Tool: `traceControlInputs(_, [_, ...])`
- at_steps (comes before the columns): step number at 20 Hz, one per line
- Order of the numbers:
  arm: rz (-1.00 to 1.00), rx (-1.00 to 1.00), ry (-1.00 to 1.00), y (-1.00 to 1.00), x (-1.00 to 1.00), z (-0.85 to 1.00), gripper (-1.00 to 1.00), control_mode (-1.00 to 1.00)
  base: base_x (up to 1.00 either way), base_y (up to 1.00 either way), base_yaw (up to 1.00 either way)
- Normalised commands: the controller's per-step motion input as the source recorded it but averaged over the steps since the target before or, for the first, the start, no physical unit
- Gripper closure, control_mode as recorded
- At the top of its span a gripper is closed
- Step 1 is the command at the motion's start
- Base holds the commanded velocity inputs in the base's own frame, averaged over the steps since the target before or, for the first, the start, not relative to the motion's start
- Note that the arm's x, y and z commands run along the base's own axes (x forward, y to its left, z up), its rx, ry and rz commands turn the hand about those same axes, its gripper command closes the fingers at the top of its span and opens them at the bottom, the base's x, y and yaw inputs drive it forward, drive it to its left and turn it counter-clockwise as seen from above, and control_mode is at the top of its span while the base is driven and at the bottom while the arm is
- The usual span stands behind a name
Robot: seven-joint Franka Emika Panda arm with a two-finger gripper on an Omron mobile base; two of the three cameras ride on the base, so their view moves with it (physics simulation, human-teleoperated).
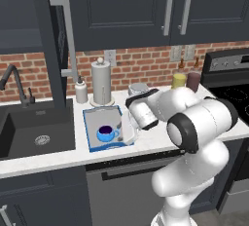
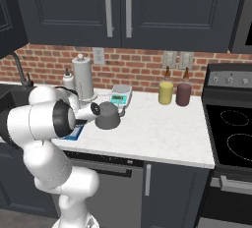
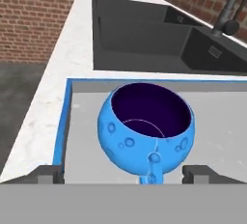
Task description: Pick the kettle from the counter and place it on the tray. Then pick the mug from the cabinet and place it on the tray. Then close the cabinet doors.
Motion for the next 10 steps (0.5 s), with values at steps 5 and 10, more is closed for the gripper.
traceControlInputs(5, [0.00,0.00,0.00,-0.05,-0.32,0.58,-1.00,-1.00,0.00,0.00,0.00])
traceControlInputs(10, [0.00,0.00,0.00,-0.09,-0.32,0.95,-1.00,-1.00,0.00,0.00,0.00])
